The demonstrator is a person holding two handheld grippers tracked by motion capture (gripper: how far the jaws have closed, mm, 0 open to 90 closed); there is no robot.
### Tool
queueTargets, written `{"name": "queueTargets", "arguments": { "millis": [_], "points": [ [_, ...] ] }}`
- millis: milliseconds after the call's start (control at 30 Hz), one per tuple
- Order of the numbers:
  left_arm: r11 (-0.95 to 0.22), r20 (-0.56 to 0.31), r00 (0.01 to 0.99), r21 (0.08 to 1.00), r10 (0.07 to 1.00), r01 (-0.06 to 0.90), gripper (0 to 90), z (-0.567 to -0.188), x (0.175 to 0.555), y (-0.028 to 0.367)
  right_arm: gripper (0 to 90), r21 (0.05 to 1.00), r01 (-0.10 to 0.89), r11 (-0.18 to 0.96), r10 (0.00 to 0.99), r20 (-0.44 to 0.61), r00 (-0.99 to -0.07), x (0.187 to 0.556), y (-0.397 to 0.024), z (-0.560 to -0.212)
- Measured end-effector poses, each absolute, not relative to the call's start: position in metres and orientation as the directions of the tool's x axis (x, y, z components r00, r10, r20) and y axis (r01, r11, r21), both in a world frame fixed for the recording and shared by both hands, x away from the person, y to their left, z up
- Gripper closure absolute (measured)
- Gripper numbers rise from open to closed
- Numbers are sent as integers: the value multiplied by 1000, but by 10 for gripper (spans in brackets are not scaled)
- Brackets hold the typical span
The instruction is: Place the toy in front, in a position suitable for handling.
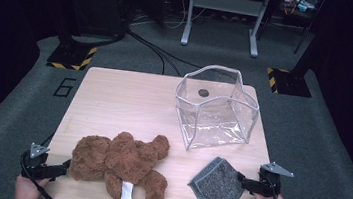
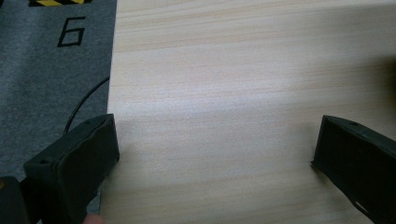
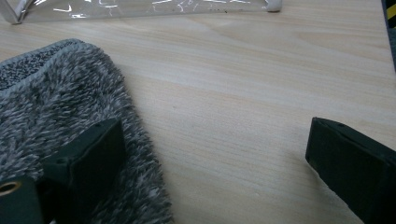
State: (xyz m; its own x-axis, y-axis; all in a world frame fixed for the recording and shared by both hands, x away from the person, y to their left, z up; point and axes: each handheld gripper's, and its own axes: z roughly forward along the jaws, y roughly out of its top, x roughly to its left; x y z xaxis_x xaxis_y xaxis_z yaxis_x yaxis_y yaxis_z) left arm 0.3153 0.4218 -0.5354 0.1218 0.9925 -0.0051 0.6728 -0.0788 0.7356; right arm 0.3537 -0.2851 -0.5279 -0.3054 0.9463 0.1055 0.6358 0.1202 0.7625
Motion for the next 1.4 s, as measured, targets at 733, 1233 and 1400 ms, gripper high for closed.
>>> {"name": "queueTargets", "arguments": {
  "millis": [733,1233,1400],
  "points": [
    [-78,-5,120,734,993,675,0,-535,315,422,0,757,639,139,941,99,-323,367,-284,-513],
    [-78,-5,120,734,993,674,0,-535,315,422,14,798,590,126,932,108,-345,406,-278,-479],
    [-79,-3,120,736,993,673,0,-535,315,422,69,805,581,119,932,112,-345,418,-277,-468]
  ]
}}
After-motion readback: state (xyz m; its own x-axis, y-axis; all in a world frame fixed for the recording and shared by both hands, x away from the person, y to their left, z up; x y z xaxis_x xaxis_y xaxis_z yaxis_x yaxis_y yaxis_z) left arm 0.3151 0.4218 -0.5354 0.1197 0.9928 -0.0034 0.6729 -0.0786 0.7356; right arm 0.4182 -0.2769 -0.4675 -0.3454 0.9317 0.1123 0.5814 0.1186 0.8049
